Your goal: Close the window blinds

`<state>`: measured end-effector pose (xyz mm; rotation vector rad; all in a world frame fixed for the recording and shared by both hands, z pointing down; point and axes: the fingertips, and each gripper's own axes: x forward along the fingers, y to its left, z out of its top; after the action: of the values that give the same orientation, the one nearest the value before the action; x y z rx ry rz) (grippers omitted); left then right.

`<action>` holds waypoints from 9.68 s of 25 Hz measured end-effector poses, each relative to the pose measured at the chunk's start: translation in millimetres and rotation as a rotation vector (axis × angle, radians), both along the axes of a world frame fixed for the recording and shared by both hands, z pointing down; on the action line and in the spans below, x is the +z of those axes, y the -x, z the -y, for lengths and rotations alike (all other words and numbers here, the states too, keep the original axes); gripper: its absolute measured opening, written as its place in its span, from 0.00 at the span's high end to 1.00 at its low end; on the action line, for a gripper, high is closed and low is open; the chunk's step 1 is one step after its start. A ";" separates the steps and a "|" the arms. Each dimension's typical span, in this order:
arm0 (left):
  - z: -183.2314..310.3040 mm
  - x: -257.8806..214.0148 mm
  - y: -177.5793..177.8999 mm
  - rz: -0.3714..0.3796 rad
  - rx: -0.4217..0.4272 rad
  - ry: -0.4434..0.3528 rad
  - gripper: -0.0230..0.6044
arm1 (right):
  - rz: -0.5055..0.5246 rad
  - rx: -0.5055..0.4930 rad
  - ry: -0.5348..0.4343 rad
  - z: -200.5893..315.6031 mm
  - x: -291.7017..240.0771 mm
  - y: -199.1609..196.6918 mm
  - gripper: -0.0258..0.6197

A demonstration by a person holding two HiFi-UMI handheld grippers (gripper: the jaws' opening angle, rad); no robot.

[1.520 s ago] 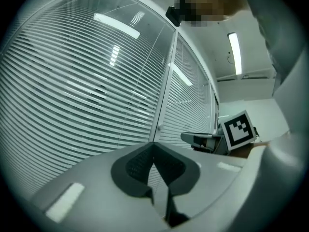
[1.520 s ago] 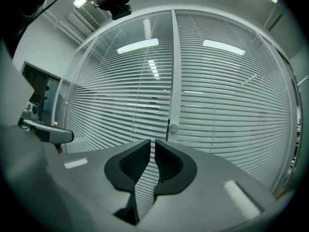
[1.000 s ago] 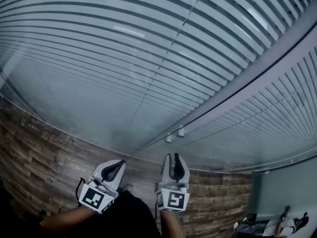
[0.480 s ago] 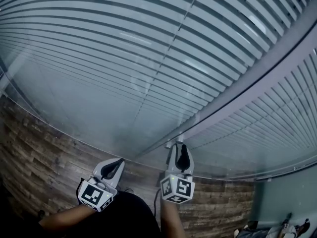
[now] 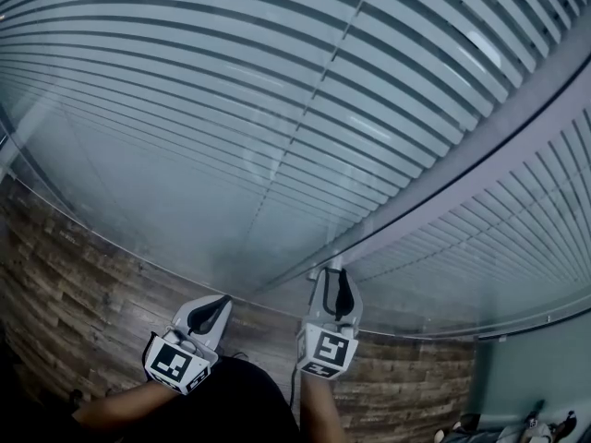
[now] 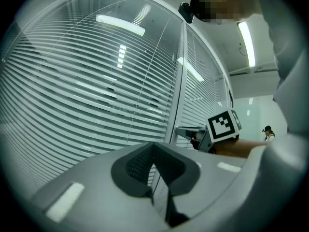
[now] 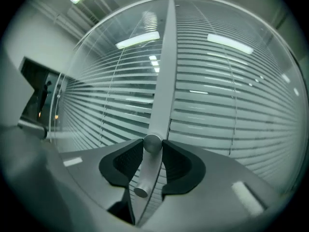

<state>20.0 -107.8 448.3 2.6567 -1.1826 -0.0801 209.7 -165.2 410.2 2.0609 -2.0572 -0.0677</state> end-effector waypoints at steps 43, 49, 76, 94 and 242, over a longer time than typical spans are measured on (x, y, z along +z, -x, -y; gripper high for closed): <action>-29.5 10.8 11.6 0.012 0.012 0.007 0.96 | 0.699 -0.044 -0.021 -0.5 0.8 -10.1 0.75; -30.5 11.2 14.2 0.013 0.005 0.008 0.96 | 0.450 -0.026 0.015 1.4 1.1 -7.9 0.77; -38.6 17.6 11.6 0.011 0.023 0.039 0.96 | 1.009 -0.029 -0.063 -6.3 1.2 -11.2 0.77; -42.7 18.6 6.7 -0.002 0.026 0.049 0.96 | 0.307 -0.093 0.068 -6.4 -0.5 -6.5 0.79; -39.5 9.4 -13.3 -0.082 0.070 0.063 0.96 | 0.035 -0.180 -0.083 -77.6 -15.7 54.2 0.96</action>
<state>33.3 -68.4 457.8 2.6106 -1.0482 -0.1357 155.5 -87.6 394.6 1.9302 -2.2940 -0.1506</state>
